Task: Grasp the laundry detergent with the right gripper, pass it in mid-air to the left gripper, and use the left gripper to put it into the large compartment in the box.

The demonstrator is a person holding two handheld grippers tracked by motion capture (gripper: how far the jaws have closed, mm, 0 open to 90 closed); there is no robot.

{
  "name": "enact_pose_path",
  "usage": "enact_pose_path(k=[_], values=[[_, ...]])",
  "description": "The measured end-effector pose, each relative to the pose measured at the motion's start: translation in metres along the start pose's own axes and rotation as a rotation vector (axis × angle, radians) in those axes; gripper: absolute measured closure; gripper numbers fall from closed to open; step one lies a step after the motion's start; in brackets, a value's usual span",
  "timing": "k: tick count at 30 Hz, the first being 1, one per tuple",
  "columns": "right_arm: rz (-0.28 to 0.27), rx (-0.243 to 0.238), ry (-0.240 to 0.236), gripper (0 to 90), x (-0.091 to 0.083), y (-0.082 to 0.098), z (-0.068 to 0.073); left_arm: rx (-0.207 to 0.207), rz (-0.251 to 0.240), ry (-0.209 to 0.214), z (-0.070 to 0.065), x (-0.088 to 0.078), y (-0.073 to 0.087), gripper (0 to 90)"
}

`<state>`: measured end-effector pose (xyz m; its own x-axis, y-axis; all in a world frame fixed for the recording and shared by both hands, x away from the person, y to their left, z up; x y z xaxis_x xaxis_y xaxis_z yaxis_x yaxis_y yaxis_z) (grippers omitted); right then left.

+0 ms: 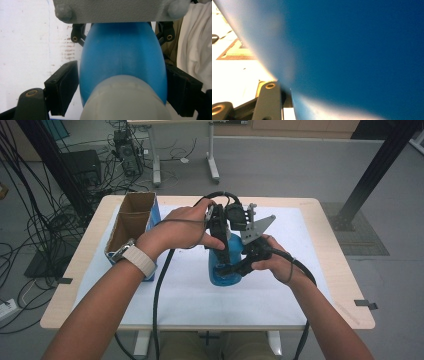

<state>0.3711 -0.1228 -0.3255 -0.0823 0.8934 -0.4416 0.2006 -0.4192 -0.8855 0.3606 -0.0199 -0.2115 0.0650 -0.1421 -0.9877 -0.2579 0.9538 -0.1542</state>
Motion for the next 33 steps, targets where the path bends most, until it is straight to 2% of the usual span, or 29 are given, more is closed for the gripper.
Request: enact_pose_path(k=[16, 33], values=[[0.001, 0.0, -0.007, 42.6, 0.001, -0.0011, 0.0009, 0.018, 0.013, -0.003, -0.0021, 0.0022, -0.0007, 34.9], [0.014, -0.012, -0.007, 42.7, 0.0036, 0.0002, 0.0016, 0.004, 0.027, 0.004, -0.0023, 0.0045, 0.0003, 37.2]])
Point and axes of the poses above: each handheld gripper's, and its own axes: x roughly forward along the jaws, y roughly out of its underside, z roughly to its left, the point moved 2 cm from there along x, roughly forward along the jaws, and after that the axes turned 13 degrees about -x, right-handed, at the moved point
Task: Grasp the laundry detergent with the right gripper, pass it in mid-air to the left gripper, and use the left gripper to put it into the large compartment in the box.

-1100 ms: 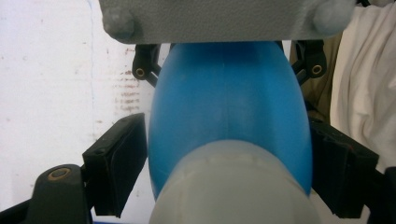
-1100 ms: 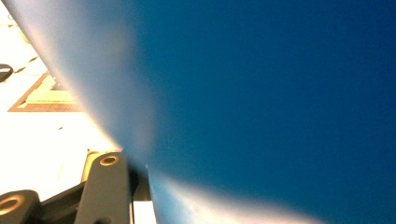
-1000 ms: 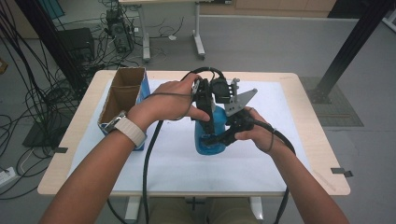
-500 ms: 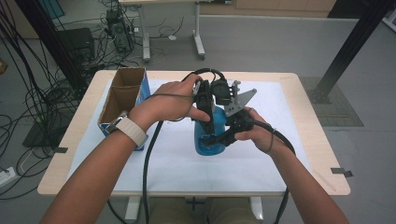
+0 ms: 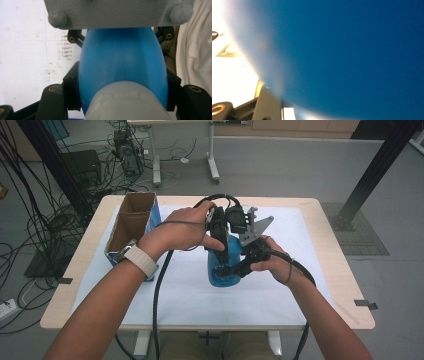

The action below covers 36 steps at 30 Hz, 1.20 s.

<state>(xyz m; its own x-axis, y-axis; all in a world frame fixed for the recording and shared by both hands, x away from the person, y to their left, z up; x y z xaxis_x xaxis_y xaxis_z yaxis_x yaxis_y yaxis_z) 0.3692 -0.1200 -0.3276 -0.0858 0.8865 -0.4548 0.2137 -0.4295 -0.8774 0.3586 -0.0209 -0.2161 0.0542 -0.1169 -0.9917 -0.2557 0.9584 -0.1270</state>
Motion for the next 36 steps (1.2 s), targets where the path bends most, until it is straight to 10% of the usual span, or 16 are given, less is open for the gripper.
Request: enact_pose_path(k=[36], values=[[0.0, -0.016, 0.01, 42.7, 0.0014, 0.0001, 0.0006, -0.007, 0.008, -0.009, -0.0006, 0.0, 0.0032, 37.4]])
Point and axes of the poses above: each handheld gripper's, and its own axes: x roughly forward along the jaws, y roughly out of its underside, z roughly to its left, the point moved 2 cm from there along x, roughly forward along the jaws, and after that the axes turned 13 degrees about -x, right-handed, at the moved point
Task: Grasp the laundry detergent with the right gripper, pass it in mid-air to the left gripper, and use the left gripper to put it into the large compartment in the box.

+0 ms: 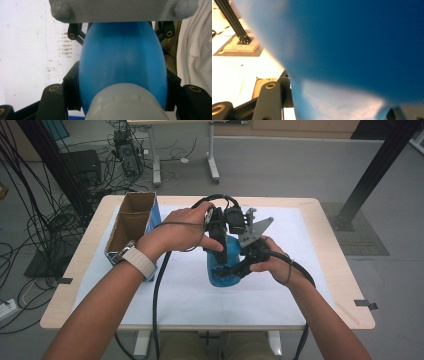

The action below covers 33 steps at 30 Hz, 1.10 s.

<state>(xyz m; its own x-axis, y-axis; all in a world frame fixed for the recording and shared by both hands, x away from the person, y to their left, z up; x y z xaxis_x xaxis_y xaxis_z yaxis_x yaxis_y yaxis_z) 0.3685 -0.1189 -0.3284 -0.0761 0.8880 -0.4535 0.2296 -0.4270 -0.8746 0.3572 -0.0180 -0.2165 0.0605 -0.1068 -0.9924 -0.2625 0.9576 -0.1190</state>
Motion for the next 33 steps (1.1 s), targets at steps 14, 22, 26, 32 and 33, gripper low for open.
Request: enact_pose_path(k=[14, 22, 26, 32, 33], values=[[0.012, -0.001, -0.004, 42.7, 0.0017, 0.0008, 0.0005, -0.008, 0.006, 0.005, 0.0006, 0.003, 0.0025, 37.4], [0.007, 0.001, -0.011, 42.7, 0.0035, 0.0001, -0.0003, -0.012, 0.003, 0.007, 0.0017, 0.002, 0.0042, 37.4], [0.007, 0.0, -0.012, 42.7, 0.0034, 0.0003, -0.0003, -0.013, 0.0, 0.006, 0.0016, 0.0022, 0.0041, 37.5], [0.006, 0.0, -0.009, 42.7, 0.0022, 0.0004, -0.0002, -0.012, 0.002, 0.006, 0.0017, 0.0015, 0.0035, 37.4], [0.006, 0.0, -0.008, 42.7, 0.0021, 0.0004, -0.0002, -0.012, 0.002, 0.006, 0.0017, 0.0015, 0.0035, 37.4]])
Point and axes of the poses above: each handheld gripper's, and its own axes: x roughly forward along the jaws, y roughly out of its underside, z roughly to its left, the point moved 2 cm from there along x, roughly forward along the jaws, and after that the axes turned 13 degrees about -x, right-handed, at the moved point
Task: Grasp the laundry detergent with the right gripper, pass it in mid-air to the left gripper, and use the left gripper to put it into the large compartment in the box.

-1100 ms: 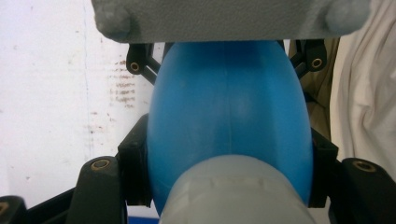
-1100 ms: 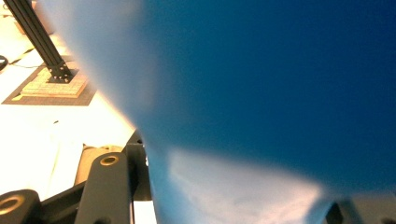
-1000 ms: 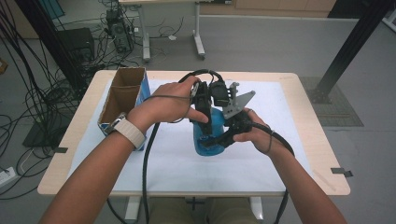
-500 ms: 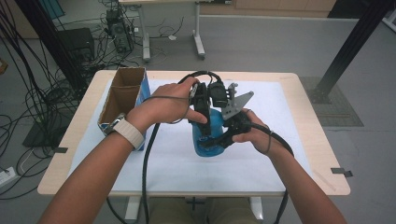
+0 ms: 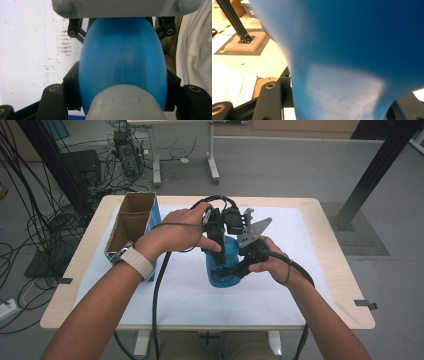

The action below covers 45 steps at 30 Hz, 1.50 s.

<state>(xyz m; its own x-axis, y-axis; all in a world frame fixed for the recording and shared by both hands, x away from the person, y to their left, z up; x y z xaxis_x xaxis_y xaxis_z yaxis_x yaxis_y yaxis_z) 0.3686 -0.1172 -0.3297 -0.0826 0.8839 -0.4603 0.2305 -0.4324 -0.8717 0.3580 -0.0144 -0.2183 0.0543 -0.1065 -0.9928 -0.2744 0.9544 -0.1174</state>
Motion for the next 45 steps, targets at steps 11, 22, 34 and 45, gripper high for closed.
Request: enact_pose_path(k=[11, 22, 34, 45], values=[[0.0, 0.001, -0.001, 42.7, 0.0004, 0.0001, -0.0002, -0.005, 0.0, 0.001, 0.0004, 0.0001, 0.0007, 37.4], [0.0, -0.002, -0.001, 42.7, 0.0003, -0.0001, -0.0004, -0.008, -0.001, 0.0, 0.0003, 0.0, 0.0008, 37.4], [0.001, -0.001, -0.003, 42.7, 0.0005, -0.0005, -0.0005, -0.01, -0.002, 0.002, 0.0006, -0.0003, 0.0015, 37.5], [0.001, -0.002, -0.006, 42.6, 0.0011, -0.0009, -0.0006, -0.013, -0.002, 0.003, 0.0008, -0.0006, 0.0021, 37.4]])
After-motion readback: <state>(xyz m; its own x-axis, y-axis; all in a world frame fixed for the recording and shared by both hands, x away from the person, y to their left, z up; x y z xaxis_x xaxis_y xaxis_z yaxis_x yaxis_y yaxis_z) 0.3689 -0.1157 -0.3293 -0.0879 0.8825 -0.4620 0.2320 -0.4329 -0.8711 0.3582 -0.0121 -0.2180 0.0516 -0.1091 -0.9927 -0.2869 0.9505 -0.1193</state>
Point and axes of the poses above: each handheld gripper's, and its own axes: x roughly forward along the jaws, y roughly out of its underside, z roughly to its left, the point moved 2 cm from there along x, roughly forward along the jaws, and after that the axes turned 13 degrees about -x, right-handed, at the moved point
